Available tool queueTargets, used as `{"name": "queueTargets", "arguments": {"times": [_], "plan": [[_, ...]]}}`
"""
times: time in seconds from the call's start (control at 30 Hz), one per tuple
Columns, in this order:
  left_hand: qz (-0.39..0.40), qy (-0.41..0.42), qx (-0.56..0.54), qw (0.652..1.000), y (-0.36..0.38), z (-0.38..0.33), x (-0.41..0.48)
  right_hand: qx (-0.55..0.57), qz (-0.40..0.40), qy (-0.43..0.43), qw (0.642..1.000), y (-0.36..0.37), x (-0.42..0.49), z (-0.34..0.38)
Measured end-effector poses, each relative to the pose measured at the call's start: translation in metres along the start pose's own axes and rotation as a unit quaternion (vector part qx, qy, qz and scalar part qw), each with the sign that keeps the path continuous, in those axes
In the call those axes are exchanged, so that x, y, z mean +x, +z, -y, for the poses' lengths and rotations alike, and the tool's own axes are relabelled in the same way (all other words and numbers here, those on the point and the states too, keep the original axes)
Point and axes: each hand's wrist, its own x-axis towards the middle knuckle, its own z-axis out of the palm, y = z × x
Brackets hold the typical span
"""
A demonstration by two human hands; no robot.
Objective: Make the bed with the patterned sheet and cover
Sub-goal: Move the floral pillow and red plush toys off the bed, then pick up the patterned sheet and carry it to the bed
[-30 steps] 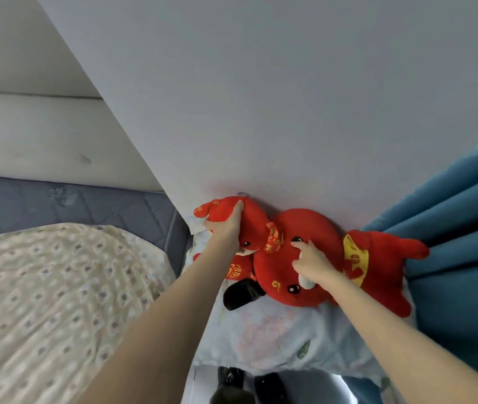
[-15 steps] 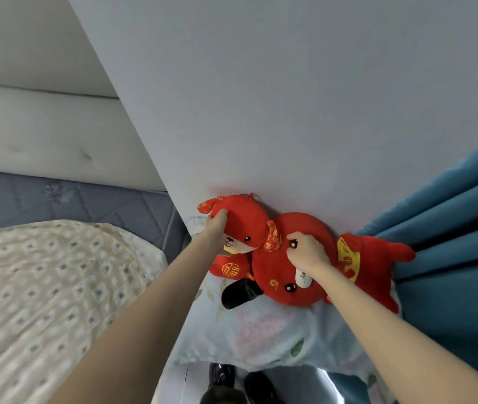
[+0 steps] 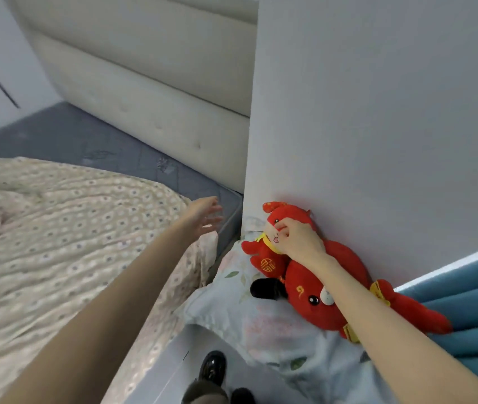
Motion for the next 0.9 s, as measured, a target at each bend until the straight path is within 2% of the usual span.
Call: {"name": "queueTargets", "arguments": {"times": [0.27,0.57,0.73,0.9], "plan": [[-0.128,0.039,-0.086,0.987,-0.134,0.043,-0.092,-0.009,0.071,-0.135,0.988,0.035,-0.034,0.098],[-0.276,0.074,-0.184,0.941,-0.298,0.128,-0.225,-0.011,0.171,-0.308,0.936,0.112,-0.101,0.243],[-0.339,0.084,-0.24,0.906,-0.386,0.195,-0.305,-0.032,0.218,-0.366,0.904,0.177,-0.159,0.334],[-0.398,0.049,-0.265,0.877,-0.476,0.254,-0.37,-0.042,0.258,-0.39,0.883,0.252,-0.222,0.413]]}}
